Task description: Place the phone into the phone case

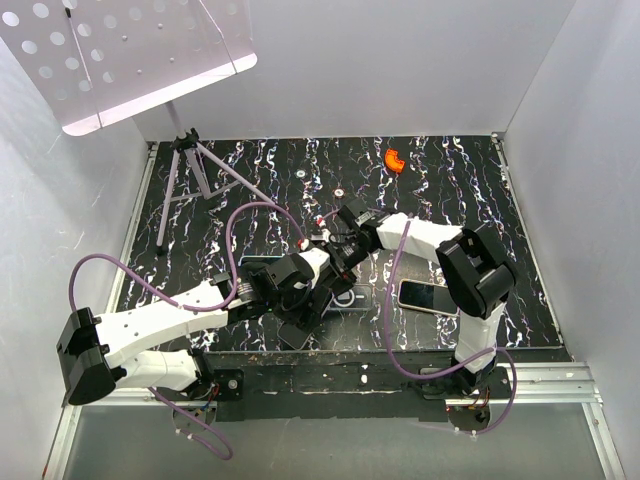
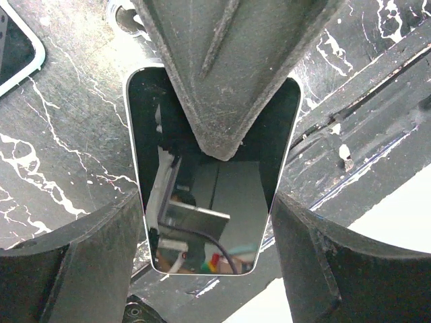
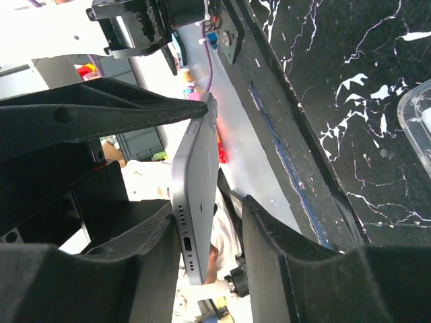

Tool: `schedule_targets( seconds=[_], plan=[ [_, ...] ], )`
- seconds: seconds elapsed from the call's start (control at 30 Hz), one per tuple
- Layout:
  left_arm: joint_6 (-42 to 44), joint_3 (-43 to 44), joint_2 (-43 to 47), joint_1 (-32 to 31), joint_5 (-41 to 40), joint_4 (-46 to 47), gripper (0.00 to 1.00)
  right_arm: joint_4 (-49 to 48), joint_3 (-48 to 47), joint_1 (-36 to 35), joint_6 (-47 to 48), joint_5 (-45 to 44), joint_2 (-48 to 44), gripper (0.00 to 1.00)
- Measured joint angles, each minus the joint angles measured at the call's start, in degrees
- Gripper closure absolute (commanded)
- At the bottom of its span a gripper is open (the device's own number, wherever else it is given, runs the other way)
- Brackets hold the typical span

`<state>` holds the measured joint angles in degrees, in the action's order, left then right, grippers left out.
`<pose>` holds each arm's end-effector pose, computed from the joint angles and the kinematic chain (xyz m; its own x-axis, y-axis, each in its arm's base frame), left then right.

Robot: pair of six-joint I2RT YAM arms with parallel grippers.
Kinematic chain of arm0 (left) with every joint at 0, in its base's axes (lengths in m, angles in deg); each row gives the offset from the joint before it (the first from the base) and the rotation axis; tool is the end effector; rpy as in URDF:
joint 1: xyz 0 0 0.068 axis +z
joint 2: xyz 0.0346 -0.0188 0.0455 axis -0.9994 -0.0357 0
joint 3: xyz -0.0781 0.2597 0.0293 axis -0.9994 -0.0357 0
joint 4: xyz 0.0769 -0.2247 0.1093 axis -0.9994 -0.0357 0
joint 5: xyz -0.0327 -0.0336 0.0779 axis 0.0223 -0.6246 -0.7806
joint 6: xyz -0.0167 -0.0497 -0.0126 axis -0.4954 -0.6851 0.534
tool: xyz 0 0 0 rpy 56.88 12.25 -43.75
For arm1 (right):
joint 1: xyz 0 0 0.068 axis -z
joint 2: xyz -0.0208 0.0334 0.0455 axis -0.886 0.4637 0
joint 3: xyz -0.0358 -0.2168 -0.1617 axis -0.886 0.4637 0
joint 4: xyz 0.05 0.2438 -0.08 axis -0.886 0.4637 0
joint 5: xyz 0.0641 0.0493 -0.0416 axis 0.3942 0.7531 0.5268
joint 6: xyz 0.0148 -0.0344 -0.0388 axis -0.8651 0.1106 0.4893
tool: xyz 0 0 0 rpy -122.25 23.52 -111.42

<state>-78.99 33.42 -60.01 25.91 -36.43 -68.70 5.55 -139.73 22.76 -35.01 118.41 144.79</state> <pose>0.1092 -0.1987 0.2600 -0.7285 0.4377 -0.5270 0.5971 0.7828 -0.1753 0.2577 0.2546 0.1814 -0.8766 -0.4804 0.0268 -0.1783 0.3761 0.9093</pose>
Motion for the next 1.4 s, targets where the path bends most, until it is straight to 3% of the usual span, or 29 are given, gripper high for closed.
schedule_targets(
  seconds=[0.17,0.27,0.6,0.67,0.73,0.8,0.9,1.13,1.4],
  plan=[
    [0.17,0.09,0.09,-0.20,0.07,-0.02,1.00,-0.17,-0.74,-0.44,0.09,2.34,1.38,0.76],
    [0.17,0.09,0.11,-0.33,0.09,-0.07,1.00,-0.33,-0.94,-0.59,0.22,3.91,2.05,0.98],
    [-0.28,0.09,0.26,-0.33,-0.33,-0.26,0.98,-1.11,-1.01,-0.59,2.38,4.81,2.62,0.99],
    [-0.44,0.09,0.26,-0.35,-0.57,-0.33,0.82,-1.16,-1.03,-0.59,2.38,4.70,2.60,0.99],
    [-0.68,0.09,0.26,-0.35,-1.11,-0.46,0.49,-1.11,-1.18,-0.59,2.40,4.35,2.62,0.99],
    [-0.96,0.09,0.26,-0.35,-1.92,-0.48,0.27,-1.11,-1.51,-0.63,2.56,3.82,2.56,0.99],
    [-1.57,0.09,0.26,-0.57,-3.15,-0.50,0.16,-1.14,-1.55,-0.63,2.27,2.49,2.05,0.99],
    [-4.31,0.61,2.40,-0.59,-9.29,0.04,0.04,-1.97,-0.04,-0.42,0.26,-6.27,0.17,0.99],
    [-7.52,0.63,5.29,-0.59,-12.31,0.44,0.02,-3.69,3.58,2.78,-2.10,-11.47,-4.98,0.99]
  ],
)
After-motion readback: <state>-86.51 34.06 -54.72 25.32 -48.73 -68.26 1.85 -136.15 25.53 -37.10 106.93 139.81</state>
